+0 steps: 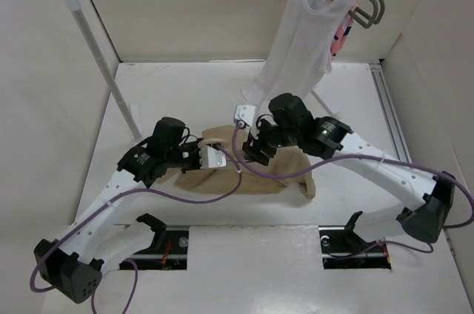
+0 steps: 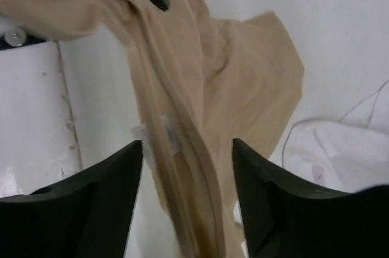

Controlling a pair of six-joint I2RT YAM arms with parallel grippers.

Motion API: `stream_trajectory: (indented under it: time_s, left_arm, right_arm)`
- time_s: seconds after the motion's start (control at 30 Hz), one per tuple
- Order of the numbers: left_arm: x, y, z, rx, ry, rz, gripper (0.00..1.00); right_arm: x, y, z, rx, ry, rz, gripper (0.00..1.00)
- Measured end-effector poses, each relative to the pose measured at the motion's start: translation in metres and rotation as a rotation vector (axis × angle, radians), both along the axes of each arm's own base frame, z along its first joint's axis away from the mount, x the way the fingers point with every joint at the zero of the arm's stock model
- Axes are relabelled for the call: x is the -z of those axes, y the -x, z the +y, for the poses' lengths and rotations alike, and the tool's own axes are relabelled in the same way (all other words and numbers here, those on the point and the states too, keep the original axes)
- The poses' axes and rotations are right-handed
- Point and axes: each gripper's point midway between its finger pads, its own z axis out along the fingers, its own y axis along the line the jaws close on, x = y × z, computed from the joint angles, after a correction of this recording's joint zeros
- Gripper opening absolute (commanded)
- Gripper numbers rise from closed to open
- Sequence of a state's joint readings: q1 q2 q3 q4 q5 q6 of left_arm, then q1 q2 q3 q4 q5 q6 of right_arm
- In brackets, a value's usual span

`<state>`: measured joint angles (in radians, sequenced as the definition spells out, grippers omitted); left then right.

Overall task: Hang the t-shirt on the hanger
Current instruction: Place tshirt on hanger

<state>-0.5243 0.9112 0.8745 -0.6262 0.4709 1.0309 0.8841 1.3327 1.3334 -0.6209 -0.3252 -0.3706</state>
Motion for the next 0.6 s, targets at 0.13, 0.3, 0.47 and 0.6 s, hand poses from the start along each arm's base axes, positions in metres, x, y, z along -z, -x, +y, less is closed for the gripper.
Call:
stream_trajectory:
  time_s: [0.13, 0.3, 0.47, 0.6]
  left_arm:
    - [-0.001, 0.0, 0.001, -0.01, -0.002, 0.004, 0.0]
    - [-0.007, -0.009, 0.009, -0.07, -0.009, -0.023, 0.0]
    - [-0.013, -0.006, 0.0, -0.033, 0.024, -0.039, 0.0]
    - [-0.02, -0.007, -0.011, 0.002, 0.052, -0.07, 0.0]
  right_arm:
    - [0.016, -0.017, 0.01, 0.035, 0.051, 0.011, 0.25]
    - [0.018, 0.0, 0.016, -0.037, 0.06, 0.03, 0.0]
    - [0.009, 0.008, 0.004, -0.027, 0.023, -0.006, 0.0]
    - [-0.013, 0.019, -0.015, 0.0, -0.048, -0.064, 0.0]
